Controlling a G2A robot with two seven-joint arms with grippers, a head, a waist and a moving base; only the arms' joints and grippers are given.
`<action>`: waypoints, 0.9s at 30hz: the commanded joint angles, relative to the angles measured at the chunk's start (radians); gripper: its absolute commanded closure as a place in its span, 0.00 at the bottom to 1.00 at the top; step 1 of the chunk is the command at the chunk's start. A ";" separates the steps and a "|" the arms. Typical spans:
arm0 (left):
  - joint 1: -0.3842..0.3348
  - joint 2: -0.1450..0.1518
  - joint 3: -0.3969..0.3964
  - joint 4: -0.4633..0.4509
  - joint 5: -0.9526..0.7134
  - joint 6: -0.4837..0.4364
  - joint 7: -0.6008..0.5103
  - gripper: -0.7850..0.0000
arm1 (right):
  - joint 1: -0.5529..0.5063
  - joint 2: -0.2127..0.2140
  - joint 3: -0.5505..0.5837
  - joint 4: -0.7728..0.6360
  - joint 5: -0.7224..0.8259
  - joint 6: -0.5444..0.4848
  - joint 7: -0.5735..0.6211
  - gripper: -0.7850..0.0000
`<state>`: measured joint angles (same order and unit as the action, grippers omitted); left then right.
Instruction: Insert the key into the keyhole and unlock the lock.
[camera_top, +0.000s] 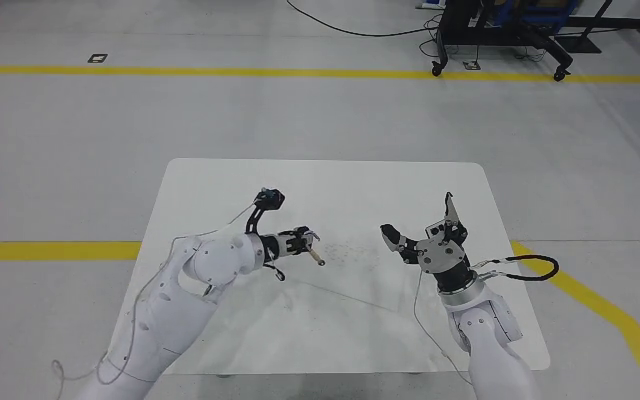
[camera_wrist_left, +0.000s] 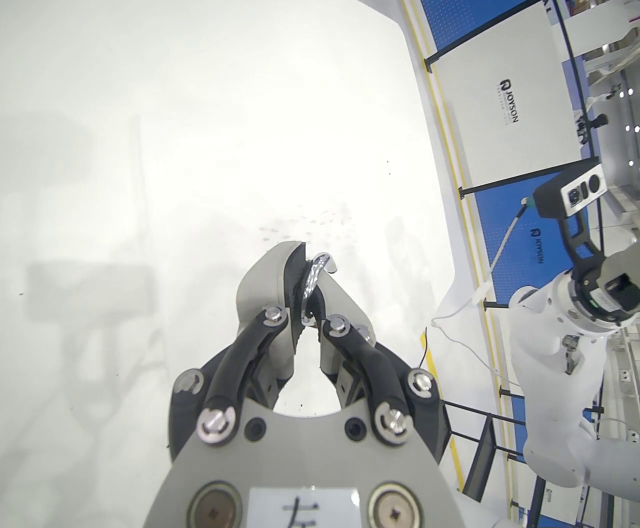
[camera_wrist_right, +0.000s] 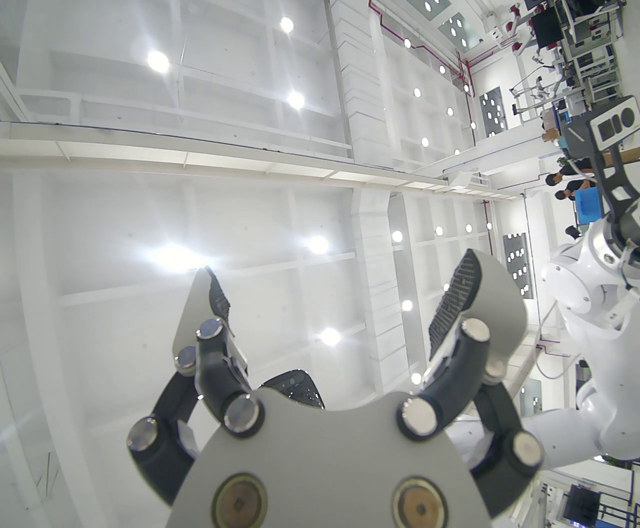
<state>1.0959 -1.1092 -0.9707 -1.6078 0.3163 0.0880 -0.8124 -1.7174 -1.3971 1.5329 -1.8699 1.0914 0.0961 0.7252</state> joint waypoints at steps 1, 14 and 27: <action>-0.024 -0.009 0.044 0.009 0.036 0.020 -0.002 1.00 | 0.000 0.000 0.000 0.000 0.000 0.000 0.000 0.00; -0.067 -0.033 0.101 0.071 0.102 0.075 0.020 0.00 | 0.000 0.000 0.000 0.000 0.000 0.000 0.000 0.00; 0.055 -0.002 -0.099 -0.049 0.067 -0.143 0.270 0.00 | 0.000 0.000 0.000 0.000 0.000 0.000 0.000 0.00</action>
<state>1.1282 -1.1154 -1.0327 -1.6398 0.3908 -0.0218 -0.5964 -1.7174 -1.3971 1.5329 -1.8699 1.0914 0.0961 0.7252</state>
